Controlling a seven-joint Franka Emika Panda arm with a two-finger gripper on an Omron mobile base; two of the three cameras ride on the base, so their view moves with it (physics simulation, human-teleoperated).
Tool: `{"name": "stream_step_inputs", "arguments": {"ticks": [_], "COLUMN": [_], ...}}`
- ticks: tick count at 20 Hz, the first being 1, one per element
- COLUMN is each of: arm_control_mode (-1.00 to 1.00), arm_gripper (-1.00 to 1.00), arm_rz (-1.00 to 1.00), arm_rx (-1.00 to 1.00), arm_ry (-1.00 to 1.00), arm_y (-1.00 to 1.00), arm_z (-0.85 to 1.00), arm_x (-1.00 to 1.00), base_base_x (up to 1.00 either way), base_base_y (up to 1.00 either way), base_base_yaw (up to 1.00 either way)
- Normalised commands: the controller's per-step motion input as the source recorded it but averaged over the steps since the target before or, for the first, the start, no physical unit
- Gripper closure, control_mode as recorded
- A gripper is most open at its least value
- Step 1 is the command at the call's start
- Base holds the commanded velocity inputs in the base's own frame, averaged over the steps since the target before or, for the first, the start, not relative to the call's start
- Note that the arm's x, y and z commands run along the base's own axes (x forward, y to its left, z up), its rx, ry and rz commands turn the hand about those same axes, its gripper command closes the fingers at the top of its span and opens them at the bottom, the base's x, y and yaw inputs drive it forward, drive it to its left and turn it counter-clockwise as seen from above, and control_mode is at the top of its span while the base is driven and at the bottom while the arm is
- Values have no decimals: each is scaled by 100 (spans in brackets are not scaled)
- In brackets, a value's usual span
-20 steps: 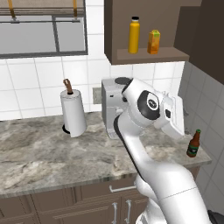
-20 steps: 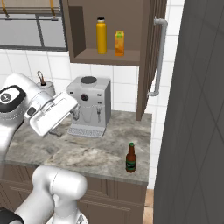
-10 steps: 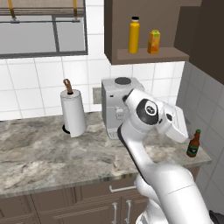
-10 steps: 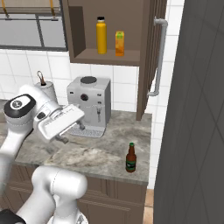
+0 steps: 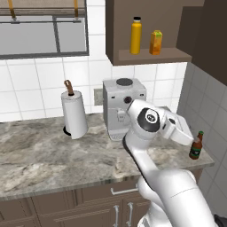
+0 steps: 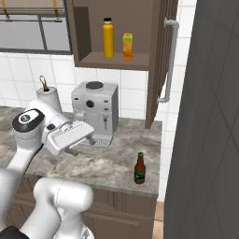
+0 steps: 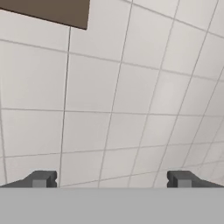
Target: Sort all alcoholic drinks to one cabinet, and non-alcoholic drinks to the other.
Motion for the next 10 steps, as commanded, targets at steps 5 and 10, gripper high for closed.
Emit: {"name": "stream_step_inputs", "arguments": {"ticks": [5, 10], "arm_control_mode": [-100, -100], "arm_gripper": [-100, -100], "arm_rz": [4, 7], "arm_rx": [0, 0], "arm_ry": [7, 1], "arm_y": [-18, -17], "arm_z": [-15, -10], "arm_x": [0, 1], "base_base_x": [0, 0], "base_base_y": [0, 0], "base_base_yaw": [0, 0]}}
